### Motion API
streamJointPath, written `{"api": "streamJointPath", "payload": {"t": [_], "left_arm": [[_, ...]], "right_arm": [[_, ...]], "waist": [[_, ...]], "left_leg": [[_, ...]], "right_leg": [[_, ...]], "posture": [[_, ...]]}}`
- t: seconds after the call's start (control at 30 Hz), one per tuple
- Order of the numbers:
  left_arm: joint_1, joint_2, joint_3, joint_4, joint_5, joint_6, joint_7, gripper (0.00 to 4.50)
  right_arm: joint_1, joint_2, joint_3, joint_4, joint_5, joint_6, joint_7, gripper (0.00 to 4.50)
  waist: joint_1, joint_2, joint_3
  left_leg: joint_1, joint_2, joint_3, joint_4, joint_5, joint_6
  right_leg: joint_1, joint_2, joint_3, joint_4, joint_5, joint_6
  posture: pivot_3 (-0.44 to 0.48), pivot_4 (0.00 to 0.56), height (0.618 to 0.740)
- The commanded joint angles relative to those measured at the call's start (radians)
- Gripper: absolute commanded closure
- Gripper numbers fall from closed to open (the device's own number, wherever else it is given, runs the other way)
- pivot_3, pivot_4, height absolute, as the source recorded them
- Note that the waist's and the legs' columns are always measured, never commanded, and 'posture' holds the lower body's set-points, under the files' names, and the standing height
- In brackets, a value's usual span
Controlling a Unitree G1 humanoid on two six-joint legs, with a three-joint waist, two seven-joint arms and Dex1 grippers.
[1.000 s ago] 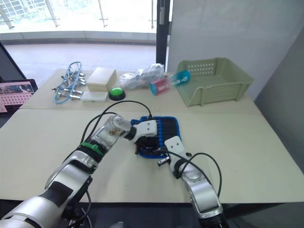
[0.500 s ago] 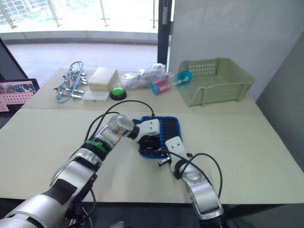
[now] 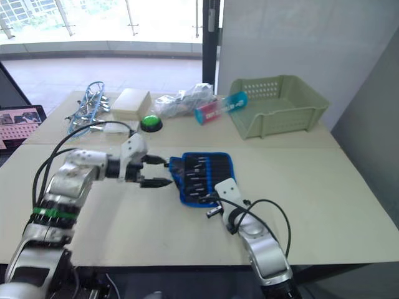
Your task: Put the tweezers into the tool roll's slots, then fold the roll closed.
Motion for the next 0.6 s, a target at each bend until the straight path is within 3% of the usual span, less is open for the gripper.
{"api": "streamJointPath", "payload": {"t": [0.03,0.2,0.4,0.6], "left_arm": [[0.140,0.003,0.145,-0.141,-0.094,-0.071,0.067,0.06],[0.323,0.021,0.254,-0.269,-0.214,0.006,0.114,0.06],[0.506,0.016,0.368,-0.376,-0.350,0.069,0.171,0.00],[0.580,0.030,0.380,-0.407,-0.372,0.042,0.212,0.00]], "right_arm": [[0.056,-0.025,0.009,0.103,-0.008,0.079,0.006,4.50],[0.054,-0.036,0.011,0.079,-0.005,0.058,0.021,4.50],[0.056,-0.054,0.020,-0.052,0.014,0.027,0.055,2.62],[-0.024,-0.048,0.069,-0.230,0.088,0.047,0.140,0.62]], "waist": [[-0.001,0.000,0.000],[0.006,0.000,0.001],[0.002,0.001,0.001],[-0.008,0.007,0.008]], "left_leg": [[0.000,0.000,0.000,0.000,0.000,0.000],[0.000,0.000,0.000,0.000,0.000,0.000],[-0.001,0.000,0.000,-0.001,0.000,0.000],[-0.004,0.000,0.000,-0.001,0.000,0.000]], "right_leg": [[0.000,0.000,0.000,0.000,0.000,0.000],[0.000,0.000,0.000,0.000,0.000,0.000],[-0.001,0.000,0.000,0.000,0.000,0.000],[-0.006,0.000,0.001,0.001,0.000,-0.001]], "posture": [[0.000,0.150,0.716],[0.000,0.150,0.716],[0.000,0.150,0.716],[0.000,0.150,0.716]]}}
